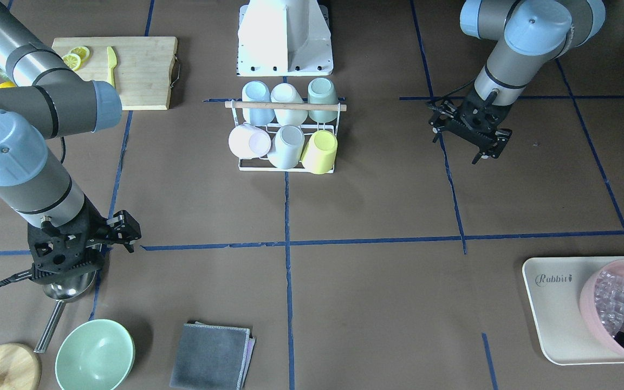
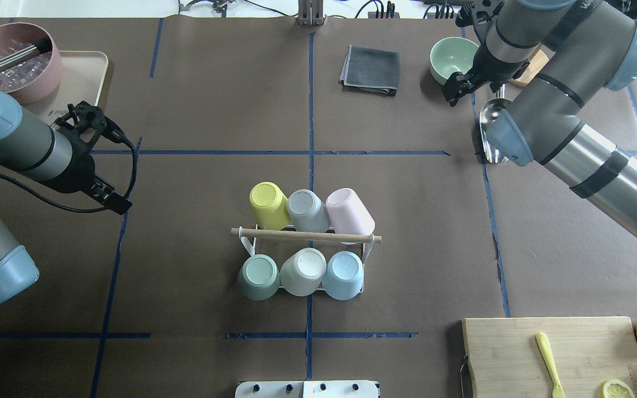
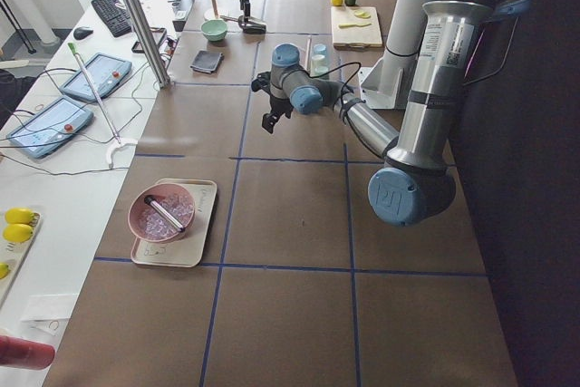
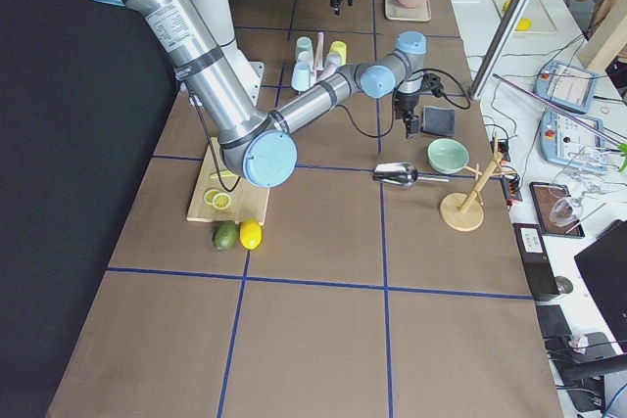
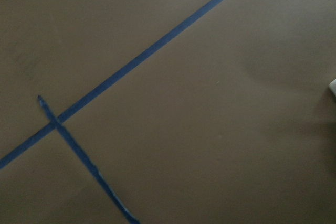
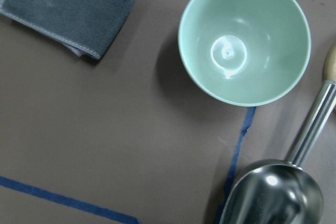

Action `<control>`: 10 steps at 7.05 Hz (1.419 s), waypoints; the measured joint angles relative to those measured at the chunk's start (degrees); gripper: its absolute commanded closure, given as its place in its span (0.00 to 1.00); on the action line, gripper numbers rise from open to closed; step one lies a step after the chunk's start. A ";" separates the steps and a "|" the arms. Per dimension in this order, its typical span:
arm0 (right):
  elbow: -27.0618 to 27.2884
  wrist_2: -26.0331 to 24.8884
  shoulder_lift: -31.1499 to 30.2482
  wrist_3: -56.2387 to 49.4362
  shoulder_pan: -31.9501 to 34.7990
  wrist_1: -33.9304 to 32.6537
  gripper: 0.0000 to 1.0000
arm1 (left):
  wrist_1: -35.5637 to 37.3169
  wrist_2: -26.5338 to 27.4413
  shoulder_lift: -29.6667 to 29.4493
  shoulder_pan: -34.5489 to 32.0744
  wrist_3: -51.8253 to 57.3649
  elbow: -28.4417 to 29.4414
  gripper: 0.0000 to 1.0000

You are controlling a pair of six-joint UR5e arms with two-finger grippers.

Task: Place cup on cup holder

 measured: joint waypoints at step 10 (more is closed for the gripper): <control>2.70 19.42 -29.26 -14.08 26.99 -2.46 0.00 | 7.04 -18.04 9.85 -39.42 25.99 16.86 0.00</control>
